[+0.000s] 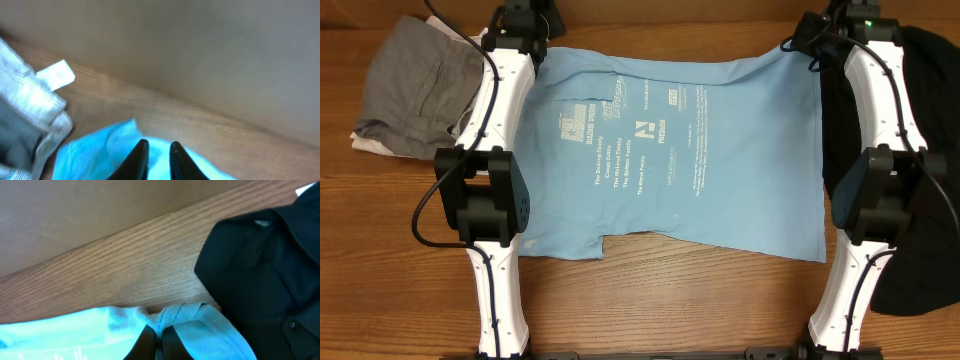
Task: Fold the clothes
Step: 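Lay the stretched blue shirt flat on the table with both grippers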
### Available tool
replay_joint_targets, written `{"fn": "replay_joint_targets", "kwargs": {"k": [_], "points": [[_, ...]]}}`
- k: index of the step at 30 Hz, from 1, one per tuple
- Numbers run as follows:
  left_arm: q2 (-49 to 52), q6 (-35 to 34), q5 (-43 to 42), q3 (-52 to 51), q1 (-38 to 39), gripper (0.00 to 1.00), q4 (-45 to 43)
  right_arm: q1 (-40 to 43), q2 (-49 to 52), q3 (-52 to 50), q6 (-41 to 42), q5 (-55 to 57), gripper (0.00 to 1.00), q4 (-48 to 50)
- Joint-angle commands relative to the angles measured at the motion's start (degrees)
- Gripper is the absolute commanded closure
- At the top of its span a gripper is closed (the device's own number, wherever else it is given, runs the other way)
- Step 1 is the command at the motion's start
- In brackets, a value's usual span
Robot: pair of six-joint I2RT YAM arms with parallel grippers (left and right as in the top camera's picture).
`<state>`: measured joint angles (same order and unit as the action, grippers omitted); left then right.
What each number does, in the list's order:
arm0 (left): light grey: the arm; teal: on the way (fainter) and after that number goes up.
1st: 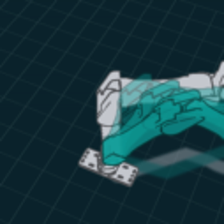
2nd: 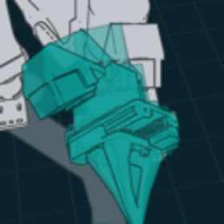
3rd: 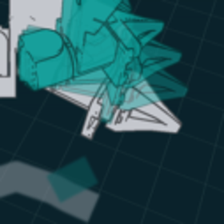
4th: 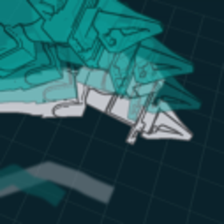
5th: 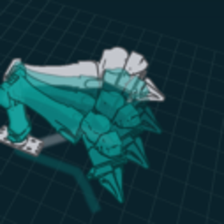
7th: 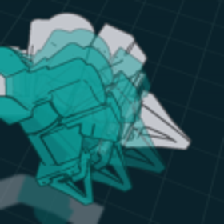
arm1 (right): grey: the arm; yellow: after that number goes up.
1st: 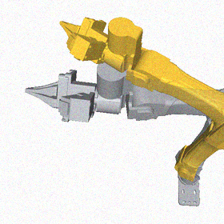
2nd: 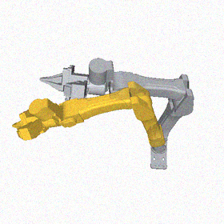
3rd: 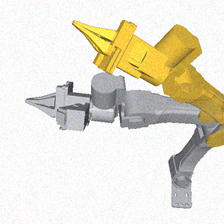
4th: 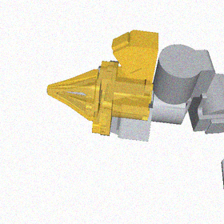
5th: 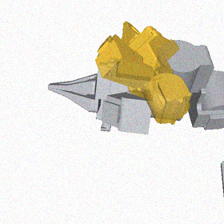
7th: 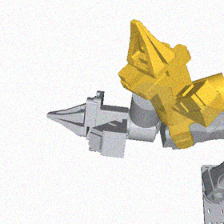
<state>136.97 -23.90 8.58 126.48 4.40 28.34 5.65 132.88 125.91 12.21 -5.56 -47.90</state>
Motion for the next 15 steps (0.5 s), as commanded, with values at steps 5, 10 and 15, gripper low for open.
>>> {"fn": "replay_joint_targets", "kwargs": {"k": [5,10,15], "points": [[0.7,6.03,-6.8,0.39,-0.33,0.76,14.71,0.48,-0.11,0.31,-0.02,0.35,0.37,-5.86],[-0.07,9.53,-6.73,0.76,-0.5,0.73,22.03,0.96,-0.46,2.64,0.0,0.02,0.18,-10.14],[-4.92,10.25,-6.71,5.44,-1.44,0.43,30.99,1.81,-4.57,9.25,-0.04,-4.7,0.0,-19.98]]}}
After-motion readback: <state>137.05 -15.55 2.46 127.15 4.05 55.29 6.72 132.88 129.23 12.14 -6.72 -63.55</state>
